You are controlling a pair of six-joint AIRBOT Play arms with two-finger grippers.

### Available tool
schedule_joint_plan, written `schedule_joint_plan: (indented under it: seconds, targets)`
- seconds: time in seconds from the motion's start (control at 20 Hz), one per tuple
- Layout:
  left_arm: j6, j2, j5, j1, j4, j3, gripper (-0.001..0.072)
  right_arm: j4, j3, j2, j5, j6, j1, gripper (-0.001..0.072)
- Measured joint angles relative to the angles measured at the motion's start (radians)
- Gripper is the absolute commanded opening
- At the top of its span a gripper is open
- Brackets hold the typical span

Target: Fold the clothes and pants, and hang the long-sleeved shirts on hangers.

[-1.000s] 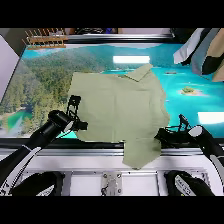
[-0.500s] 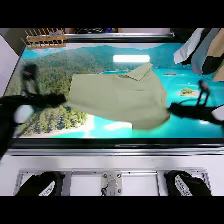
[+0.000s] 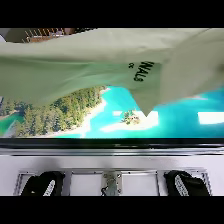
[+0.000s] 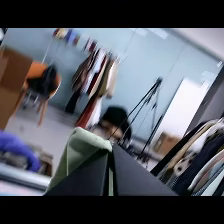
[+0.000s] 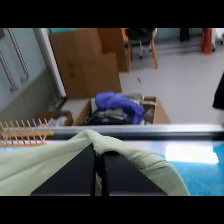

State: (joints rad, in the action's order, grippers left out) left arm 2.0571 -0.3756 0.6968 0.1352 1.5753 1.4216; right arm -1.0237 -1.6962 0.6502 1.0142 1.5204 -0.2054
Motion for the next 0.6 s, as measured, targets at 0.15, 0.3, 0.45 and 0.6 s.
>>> schedule_joint_plan:
  seconds: [0.15, 0.3, 0.45, 0.6]
  targets:
    - [0.003, -0.006, -0.026, -0.003, -0.002, 0.042, 0.0005, 0.000, -0.050, -0.029, -0.019, 0.063, 0.000, 0.0012]
    - [0.003, -0.084, -0.034, -0.003, 0.000, 0.048, 0.0005, 0.000, -0.066, 0.004, 0.026, 0.130, 0.000, 0.0012]
    - [0.003, -0.219, -0.019, -0.003, 0.002, 0.006, 0.0004, -0.001, -0.072, 0.119, 0.159, 0.169, 0.002, 0.0012]
    - [0.004, -0.399, -0.001, -0.006, 0.002, -0.056, 0.0004, -0.038, -0.072, 0.322, 0.308, 0.180, 0.039, 0.0012]
